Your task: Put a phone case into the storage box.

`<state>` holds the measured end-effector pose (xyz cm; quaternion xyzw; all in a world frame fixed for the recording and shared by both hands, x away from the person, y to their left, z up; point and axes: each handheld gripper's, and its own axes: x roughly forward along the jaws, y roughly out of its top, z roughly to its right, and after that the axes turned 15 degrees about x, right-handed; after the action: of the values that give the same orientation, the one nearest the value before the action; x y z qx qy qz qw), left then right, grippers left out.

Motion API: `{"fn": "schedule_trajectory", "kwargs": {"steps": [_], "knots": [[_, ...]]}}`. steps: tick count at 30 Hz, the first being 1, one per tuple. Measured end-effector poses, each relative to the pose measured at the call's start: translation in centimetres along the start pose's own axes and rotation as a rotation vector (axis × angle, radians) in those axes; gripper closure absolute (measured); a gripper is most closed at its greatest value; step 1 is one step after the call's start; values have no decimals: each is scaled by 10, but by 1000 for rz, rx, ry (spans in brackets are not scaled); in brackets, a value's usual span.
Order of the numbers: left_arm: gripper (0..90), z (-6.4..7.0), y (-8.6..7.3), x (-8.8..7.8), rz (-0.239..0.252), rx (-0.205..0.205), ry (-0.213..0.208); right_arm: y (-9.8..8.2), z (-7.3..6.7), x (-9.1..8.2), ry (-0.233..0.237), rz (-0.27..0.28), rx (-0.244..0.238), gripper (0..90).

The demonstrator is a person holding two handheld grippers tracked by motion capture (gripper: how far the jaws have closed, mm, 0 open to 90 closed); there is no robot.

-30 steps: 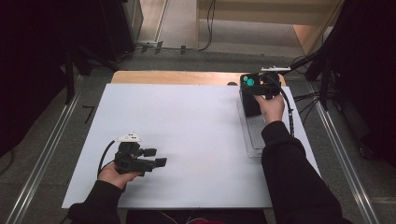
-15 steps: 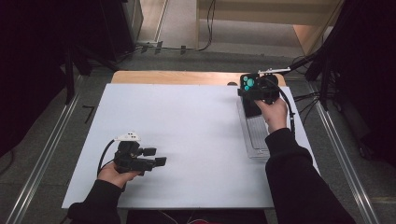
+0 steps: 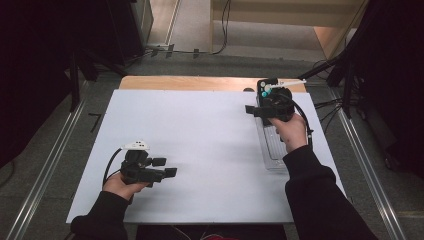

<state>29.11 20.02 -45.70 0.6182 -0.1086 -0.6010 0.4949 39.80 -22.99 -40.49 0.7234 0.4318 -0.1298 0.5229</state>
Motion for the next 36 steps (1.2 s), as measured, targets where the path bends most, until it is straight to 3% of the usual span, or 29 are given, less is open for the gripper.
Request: {"fn": "schedule_trajectory", "kwargs": {"steps": [11,13,16,36], "knots": [[304,-1,0,-5,5,1,0,-23,-14,-2,100,-73,-33,141],[304,-1,0,-5,7,1,1,-26,-16,-3,106,-73,-47,143],[304,-1,-1,-5,3,5,-1,-31,-19,-5,100,-73,-60,216],[304,-1,-1,-4,-5,27,-19,-69,-36,-12,172,-146,-140,218]]}}
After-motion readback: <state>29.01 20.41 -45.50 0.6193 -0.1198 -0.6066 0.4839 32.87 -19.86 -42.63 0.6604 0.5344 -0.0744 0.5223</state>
